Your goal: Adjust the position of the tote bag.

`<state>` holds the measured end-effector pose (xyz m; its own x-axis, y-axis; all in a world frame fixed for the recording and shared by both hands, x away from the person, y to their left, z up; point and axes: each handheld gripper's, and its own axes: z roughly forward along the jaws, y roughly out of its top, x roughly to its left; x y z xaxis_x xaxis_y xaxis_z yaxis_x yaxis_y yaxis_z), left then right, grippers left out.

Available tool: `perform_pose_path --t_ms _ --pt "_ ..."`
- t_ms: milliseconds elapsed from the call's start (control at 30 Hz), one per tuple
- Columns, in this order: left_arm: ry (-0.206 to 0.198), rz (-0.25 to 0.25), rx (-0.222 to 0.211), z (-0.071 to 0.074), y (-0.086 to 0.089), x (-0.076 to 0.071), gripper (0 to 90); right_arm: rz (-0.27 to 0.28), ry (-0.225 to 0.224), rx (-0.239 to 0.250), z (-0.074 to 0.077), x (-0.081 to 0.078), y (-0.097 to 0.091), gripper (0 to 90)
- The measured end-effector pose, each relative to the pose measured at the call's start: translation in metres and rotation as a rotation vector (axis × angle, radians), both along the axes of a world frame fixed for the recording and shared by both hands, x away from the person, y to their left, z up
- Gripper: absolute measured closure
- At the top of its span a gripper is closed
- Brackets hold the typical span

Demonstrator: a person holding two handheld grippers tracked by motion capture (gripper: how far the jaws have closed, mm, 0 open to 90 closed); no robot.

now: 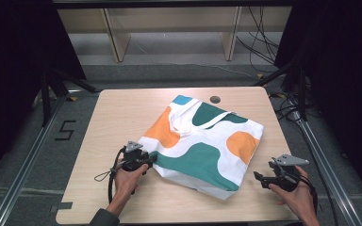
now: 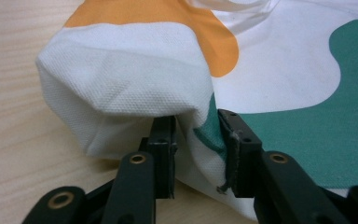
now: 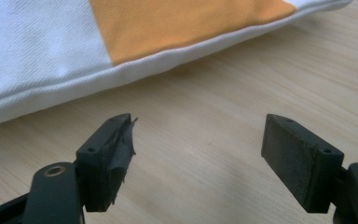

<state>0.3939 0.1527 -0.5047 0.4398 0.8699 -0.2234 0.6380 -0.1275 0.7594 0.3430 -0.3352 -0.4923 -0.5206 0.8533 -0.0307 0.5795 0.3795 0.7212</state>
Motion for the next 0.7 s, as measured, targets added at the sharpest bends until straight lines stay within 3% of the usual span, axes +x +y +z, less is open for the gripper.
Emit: perform_pose_path --t_ms 67,133,167,233,267,300,400,467,500,533,600,633,700 --pt "0.001 -0.002 0.001 0.001 0.002 0.006 70.1 0.002 -0.005 -0.007 0.0 0.0 0.0 26.0" --pt "-0.003 -0.007 0.004 0.0 0.005 0.014 71.5 -0.029 0.016 0.029 0.002 -0.002 0.003 26.6" --pt "-0.003 -0.012 0.005 0.0 0.006 0.018 71.9 -0.019 0.004 0.008 0.003 -0.002 0.001 26.8" --pt "-0.009 -0.034 0.05 0.0 0.009 0.032 72.4 -0.003 -0.001 0.002 0.003 -0.002 -0.001 29.4" --pt "-0.009 -0.034 0.05 0.0 0.009 0.032 72.5 -0.003 -0.001 0.002 0.003 -0.002 -0.001 29.4" --pt "0.0 -0.041 0.06 0.001 0.009 0.036 72.5 -0.02 0.007 0.022 0.003 -0.002 0.0 29.6" --pt "0.016 -0.076 0.098 0.005 0.012 0.053 73.5 0.01 0.003 0.058 0.004 -0.001 -0.001 32.1" --pt "0.017 -0.124 0.155 0.008 0.014 0.067 73.4 -0.017 -0.001 0.032 0.005 -0.003 -0.002 32.5" --pt "0.018 -0.118 0.159 0.009 0.014 0.073 73.2 -0.02 -0.008 0.04 0.005 -0.002 -0.002 32.8" --pt "0.017 -0.115 0.167 0.009 0.014 0.08 73.6 -0.018 0.015 0.045 0.005 -0.003 0.0 33.8" --pt "0.013 -0.109 0.193 0.01 0.013 0.092 73.6 -0.001 -0.004 0.025 0.005 -0.002 -0.001 34.1" --pt "0.017 -0.098 0.199 0.01 0.011 0.097 71.8 0.005 0.015 0.072 0.005 -0.003 0.003 34.4" --pt "0.022 -0.048 0.2 0.01 0.01 0.106 69.7 -0.02 0.01 0.054 0.005 -0.003 0.003 34.5"
